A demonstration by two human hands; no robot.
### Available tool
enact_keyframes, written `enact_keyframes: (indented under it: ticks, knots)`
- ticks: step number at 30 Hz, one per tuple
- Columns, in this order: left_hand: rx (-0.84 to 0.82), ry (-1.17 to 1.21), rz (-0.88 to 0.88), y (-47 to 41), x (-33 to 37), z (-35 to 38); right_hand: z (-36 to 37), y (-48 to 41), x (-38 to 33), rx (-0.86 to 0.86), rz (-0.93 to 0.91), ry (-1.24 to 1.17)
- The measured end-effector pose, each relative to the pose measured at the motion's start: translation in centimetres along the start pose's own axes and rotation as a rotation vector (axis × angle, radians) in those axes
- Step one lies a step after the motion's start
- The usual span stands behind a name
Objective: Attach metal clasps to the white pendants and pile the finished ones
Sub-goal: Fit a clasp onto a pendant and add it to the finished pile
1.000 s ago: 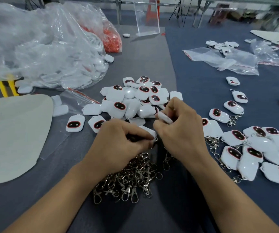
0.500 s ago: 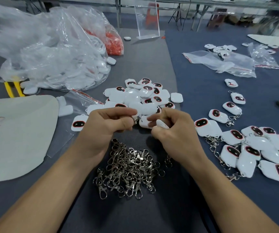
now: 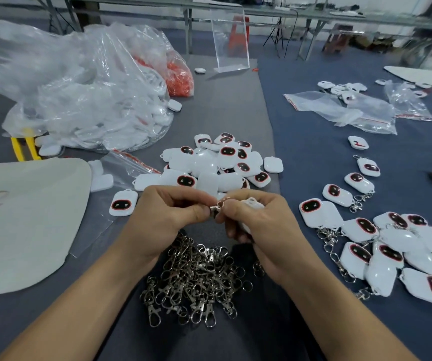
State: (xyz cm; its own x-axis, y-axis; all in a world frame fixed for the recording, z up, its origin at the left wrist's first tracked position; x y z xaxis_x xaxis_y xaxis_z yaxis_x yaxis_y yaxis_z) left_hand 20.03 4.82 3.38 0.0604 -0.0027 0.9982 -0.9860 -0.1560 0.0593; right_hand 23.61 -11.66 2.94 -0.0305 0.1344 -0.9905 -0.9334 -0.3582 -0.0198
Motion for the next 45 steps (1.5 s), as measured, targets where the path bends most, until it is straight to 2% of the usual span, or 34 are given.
enact_keyframes:
  ticks: [4, 7, 11, 16, 27, 39, 45]
  knots:
    - [0.024, -0.073, 0.014, -0.2, -0.3, 0.2, -0.7, -0.2, 0.1, 0.092, -0.098, 0.128]
    - [0.138, -0.231, 0.069, -0.1, -0.6, 0.3, -0.8, -0.3, 0.0, 0.178, -0.216, 0.295]
    - [0.153, -0.296, 0.168, 0.3, -0.5, 0.7, -0.7, -0.1, 0.0, 0.122, -0.253, 0.395]
    - [0.150, -0.286, 0.176, -0.1, -0.8, 0.6, -0.7, 0.0, -0.4, 0.102, -0.331, 0.633]
    - [0.219, -0.342, 0.169, 0.2, -0.5, 0.4, 0.0, 0.0, -0.3, 0.085, -0.379, 0.480]
    - [0.223, -0.324, 0.136, 0.2, -1.0, 0.6, 0.1, 0.0, 0.0, 0.089, -0.372, 0.623]
    - [0.223, -0.414, 0.194, 0.3, -0.7, 0.8, -0.3, 0.0, -0.3, 0.122, -0.408, 0.471]
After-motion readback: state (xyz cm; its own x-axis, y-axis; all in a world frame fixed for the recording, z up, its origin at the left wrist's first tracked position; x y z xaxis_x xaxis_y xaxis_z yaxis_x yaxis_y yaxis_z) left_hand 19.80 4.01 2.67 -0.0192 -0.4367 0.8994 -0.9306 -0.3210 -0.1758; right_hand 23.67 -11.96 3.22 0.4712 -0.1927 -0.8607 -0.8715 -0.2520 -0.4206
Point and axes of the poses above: each hand's wrist, its own y-axis away from the middle knuckle, its own z-axis out of the palm, x = y × z, the point moved 3 cm from there along -y, towards the middle knuckle, and after that the axes turned 8 degrees about -z, right-handed, at the moved point
